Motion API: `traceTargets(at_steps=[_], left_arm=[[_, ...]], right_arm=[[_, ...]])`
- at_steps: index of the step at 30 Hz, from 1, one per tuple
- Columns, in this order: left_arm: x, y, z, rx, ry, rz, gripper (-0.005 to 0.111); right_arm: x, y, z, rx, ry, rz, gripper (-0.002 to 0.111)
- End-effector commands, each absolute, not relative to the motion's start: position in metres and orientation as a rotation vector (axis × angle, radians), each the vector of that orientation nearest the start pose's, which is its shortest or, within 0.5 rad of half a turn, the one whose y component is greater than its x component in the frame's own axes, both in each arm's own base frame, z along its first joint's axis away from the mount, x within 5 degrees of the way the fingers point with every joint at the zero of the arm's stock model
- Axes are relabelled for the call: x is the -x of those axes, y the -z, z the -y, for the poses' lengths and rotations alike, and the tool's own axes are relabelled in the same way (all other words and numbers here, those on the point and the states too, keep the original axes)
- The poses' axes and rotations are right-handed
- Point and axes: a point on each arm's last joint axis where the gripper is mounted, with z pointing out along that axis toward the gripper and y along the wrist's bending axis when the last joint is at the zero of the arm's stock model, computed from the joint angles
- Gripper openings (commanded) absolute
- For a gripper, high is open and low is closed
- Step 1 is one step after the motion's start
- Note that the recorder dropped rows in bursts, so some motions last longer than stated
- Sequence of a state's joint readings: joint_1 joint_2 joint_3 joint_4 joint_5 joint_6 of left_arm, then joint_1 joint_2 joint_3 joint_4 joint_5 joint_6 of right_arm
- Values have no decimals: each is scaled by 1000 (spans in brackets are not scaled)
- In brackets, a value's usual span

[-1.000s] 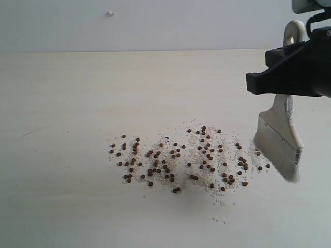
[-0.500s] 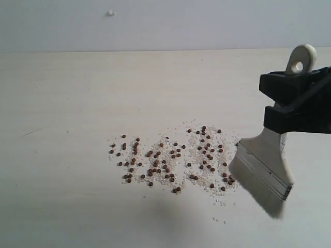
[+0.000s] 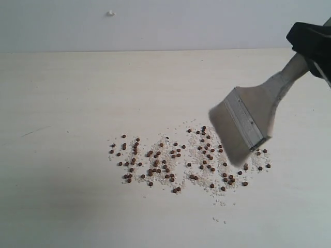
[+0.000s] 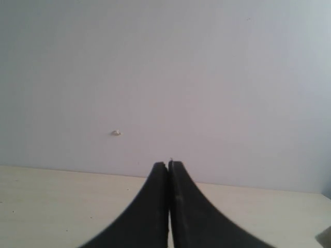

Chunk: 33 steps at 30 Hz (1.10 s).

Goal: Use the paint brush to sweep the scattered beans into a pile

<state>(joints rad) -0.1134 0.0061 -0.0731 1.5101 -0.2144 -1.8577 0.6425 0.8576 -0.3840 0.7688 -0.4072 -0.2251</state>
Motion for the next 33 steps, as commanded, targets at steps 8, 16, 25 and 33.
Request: traceTargets(at_steps=[8,16,25,33], left_arm=[[-47,-237,25,-13,530,-1428,0],[-47,-237,25,-13,530,-1428,0],[-47,-237,25,-13,530,-1428,0],[-47,-237,25,-13,530,-1428,0]], right_arm=[[-173,-261,-97,-58,-578,-1560,0],[-181,-233,-134,-90,-655,-1522,0],[-195,-197,-200,-177,-772,-1556,0],[-217,-173,-277,-229,-809,-1567,0]])
